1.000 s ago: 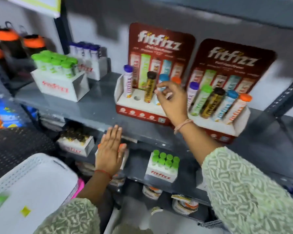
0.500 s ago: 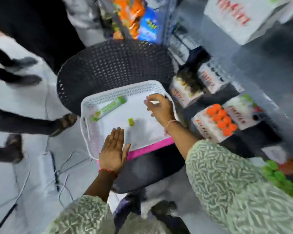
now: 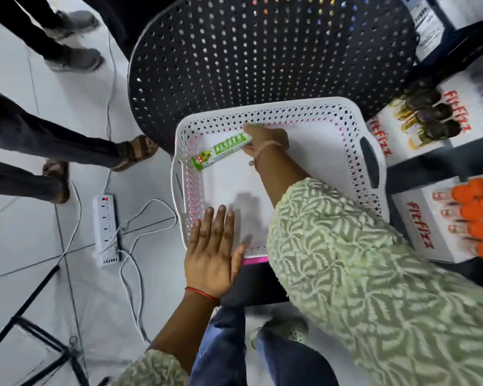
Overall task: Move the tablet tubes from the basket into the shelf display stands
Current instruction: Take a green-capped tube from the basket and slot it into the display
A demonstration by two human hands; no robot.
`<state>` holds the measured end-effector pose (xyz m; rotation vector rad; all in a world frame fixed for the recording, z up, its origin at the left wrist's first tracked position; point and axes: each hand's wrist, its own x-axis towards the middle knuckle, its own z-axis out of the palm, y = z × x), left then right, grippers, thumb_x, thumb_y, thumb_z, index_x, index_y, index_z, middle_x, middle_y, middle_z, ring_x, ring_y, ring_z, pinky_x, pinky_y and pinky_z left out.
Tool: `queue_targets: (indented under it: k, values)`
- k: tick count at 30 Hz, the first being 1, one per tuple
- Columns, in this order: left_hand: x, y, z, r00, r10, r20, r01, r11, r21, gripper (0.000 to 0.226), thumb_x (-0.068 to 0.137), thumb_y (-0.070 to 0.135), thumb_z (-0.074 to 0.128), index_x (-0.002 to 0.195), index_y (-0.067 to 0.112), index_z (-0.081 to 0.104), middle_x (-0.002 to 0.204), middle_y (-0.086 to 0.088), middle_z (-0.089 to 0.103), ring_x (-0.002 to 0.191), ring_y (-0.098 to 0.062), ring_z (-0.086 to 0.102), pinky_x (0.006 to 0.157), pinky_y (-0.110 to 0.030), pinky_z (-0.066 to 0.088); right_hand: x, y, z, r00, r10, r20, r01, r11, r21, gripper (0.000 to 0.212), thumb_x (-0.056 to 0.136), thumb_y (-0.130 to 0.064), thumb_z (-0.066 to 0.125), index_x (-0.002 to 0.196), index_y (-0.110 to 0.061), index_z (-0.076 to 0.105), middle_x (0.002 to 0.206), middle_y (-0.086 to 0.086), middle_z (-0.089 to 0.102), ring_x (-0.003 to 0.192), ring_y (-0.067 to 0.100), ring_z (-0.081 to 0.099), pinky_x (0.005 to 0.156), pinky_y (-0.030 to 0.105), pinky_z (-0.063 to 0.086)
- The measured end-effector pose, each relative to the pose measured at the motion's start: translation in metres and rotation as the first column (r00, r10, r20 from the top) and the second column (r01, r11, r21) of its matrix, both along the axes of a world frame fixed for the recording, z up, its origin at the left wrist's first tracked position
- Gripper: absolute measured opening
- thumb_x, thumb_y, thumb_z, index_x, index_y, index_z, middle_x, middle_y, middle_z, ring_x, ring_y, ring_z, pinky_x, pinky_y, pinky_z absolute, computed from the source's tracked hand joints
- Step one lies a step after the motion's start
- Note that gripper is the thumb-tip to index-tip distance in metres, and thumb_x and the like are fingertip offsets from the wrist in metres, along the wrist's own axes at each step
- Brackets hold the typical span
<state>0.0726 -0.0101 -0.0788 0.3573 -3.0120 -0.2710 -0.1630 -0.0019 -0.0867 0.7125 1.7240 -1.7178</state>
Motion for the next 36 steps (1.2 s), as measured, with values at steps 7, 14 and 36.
queue_targets:
  k: [7, 14, 36]
  values:
    - [0.001, -0.005, 0.012, 0.996, -0.035, 0.08, 0.024, 0.991, 0.132, 0.06, 0.097, 0.045, 0.002, 0.139, 0.007, 0.021, 0.138, -0.016, 0.042, 0.139, -0.004, -0.011, 0.112, -0.029, 0.003, 0.011, 0.054, 0.042, 0.964, -0.191, -0.184, 0.166, 0.976, -0.14, 0.023, 0.065, -0.006, 0.079, 0.069, -0.014, 0.058, 0.076, 0.006, 0.062, 0.071, 0.021, 0.059, 0.064, 0.027, 0.056]
    - [-0.053, 0.033, 0.069, 0.977, -0.194, -0.089, 0.212, 0.927, 0.309, 0.067, 0.097, 0.043, 0.006, 0.128, -0.003, 0.044, 0.134, -0.022, 0.045, 0.139, -0.009, 0.012, 0.111, -0.025, 0.006, 0.035, 0.191, 0.156, 0.8, -0.355, -0.483, 0.329, 0.934, -0.143, 0.02, 0.067, 0.0, 0.076, 0.064, -0.016, 0.065, 0.052, -0.01, 0.062, 0.05, 0.002, 0.055, 0.053, 0.018, 0.05]
    - [-0.107, 0.356, 0.213, 0.465, -0.789, -0.401, 0.886, 0.415, 0.21, 0.078, 0.093, 0.049, 0.001, 0.126, -0.006, 0.046, 0.132, -0.026, 0.049, 0.124, -0.043, 0.043, 0.103, -0.054, 0.032, 0.173, 0.506, 0.399, 0.363, -0.242, -0.9, 0.903, 0.332, 0.275, 0.059, 0.046, -0.047, 0.086, 0.064, 0.003, 0.062, 0.065, 0.021, 0.067, 0.059, 0.025, 0.058, 0.059, 0.044, 0.052]
